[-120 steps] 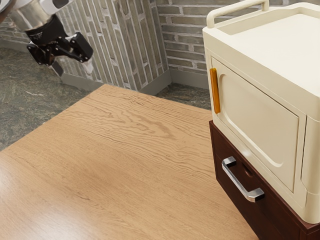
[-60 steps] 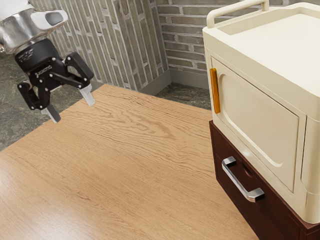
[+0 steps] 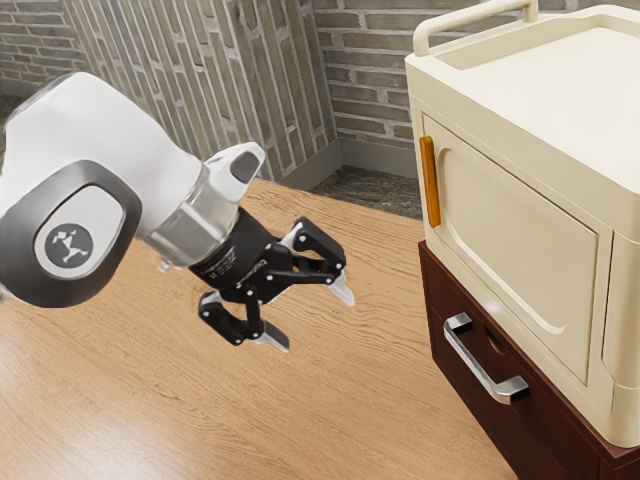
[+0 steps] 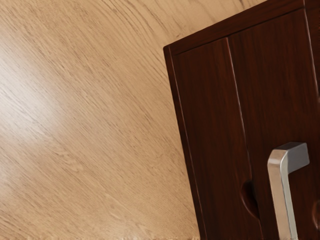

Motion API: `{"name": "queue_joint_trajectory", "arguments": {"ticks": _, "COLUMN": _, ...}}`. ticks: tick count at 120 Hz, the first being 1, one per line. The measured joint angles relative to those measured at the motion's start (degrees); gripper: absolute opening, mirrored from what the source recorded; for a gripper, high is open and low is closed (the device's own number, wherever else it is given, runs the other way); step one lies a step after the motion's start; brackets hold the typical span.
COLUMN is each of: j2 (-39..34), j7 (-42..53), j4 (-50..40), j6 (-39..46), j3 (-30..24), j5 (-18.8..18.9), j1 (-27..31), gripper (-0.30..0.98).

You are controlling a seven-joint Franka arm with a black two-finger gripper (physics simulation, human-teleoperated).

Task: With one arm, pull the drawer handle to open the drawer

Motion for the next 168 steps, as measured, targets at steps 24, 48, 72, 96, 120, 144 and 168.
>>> {"name": "queue_joint_trajectory", "arguments": {"ticks": 24, "j2": -0.8, "j7": -4.5, "j4": -2.7, "j6": 6.4, "j3": -3.2, "j5": -3.5, "j1": 0.0, "gripper": 0.57}}
{"name": "queue_joint_trajectory", "arguments": {"ticks": 48, "j2": -0.4, "j7": -10.8, "j4": -3.4, "j6": 8.5, "j3": -4.6, "j5": -4.3, "j1": 0.1, "gripper": 0.50}}
{"name": "queue_joint_trajectory", "arguments": {"ticks": 72, "j2": 3.5, "j7": -15.2, "j4": -3.5, "j6": 13.0, "j3": -7.0, "j5": -4.3, "j1": 0.1, "gripper": 0.47}}
{"name": "queue_joint_trajectory", "arguments": {"ticks": 96, "j2": 5.8, "j7": -17.9, "j4": -3.3, "j6": 18.6, "j3": -9.8, "j5": -4.2, "j1": 0.1, "gripper": 0.39}}
{"name": "queue_joint_trajectory", "arguments": {"ticks": 120, "j2": 8.6, "j7": -19.6, "j4": -3.3, "j6": 23.1, "j3": -10.7, "j5": -4.1, "j1": 0.1, "gripper": 0.30}}
{"name": "queue_joint_trajectory", "arguments": {"ticks": 144, "j2": 10.8, "j7": -20.5, "j4": -2.7, "j6": 26.1, "j3": -12.0, "j5": -4.1, "j1": 0.0, "gripper": 0.26}}
{"name": "queue_joint_trajectory", "arguments": {"ticks": 168, "j2": 12.1, "j7": -21.2, "j4": -2.6, "j6": 27.8, "j3": -13.0, "j5": -4.2, "j1": 0.0, "gripper": 0.23}}
